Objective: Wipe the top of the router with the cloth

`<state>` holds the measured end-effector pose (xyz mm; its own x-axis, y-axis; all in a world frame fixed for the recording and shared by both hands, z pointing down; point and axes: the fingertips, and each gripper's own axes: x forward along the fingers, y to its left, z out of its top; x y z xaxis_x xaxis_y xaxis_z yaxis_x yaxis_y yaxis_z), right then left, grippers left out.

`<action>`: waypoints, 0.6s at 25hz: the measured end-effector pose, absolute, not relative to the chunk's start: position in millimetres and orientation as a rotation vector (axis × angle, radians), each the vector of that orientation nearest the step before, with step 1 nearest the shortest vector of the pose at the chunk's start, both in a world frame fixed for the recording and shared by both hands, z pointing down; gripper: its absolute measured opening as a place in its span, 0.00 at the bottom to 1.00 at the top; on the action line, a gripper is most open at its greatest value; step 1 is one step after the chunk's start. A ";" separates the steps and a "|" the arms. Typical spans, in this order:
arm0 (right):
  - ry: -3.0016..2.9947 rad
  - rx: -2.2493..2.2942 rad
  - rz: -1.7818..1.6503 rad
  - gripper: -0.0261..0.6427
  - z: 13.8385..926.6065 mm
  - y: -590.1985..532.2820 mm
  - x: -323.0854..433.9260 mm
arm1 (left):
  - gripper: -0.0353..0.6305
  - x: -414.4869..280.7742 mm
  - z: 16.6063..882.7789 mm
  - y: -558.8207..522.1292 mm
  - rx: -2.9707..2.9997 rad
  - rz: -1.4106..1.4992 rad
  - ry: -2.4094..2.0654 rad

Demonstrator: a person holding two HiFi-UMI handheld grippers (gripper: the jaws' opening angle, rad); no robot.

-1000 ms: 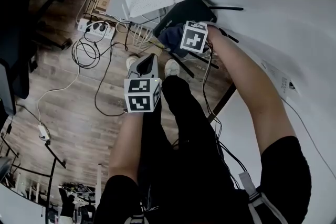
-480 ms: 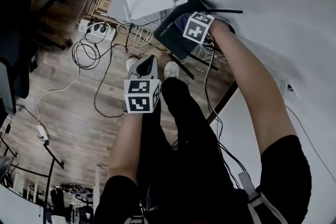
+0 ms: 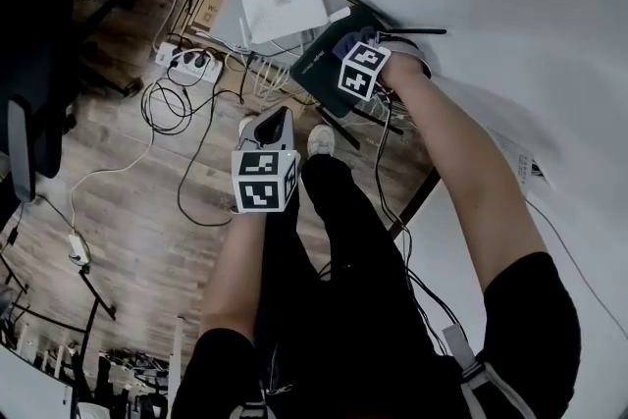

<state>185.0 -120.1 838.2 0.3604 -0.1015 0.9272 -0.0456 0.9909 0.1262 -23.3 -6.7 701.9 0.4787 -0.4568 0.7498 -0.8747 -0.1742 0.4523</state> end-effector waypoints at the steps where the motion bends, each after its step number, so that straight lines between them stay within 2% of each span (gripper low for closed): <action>1: -1.213 0.150 -0.047 0.07 830.9 -121.9 184.5 | 0.05 -23.1 696.0 -8.6 1.810 0.561 -1.130; 6: -1.324 0.287 -0.041 0.07 771.5 -128.5 173.1 | 0.05 -23.2 654.5 -21.4 1.833 0.533 -1.171; 15: -1.715 0.681 -0.033 0.07 579.3 -132.7 133.9 | 0.05 -24.1 507.2 -44.2 1.880 0.435 -1.295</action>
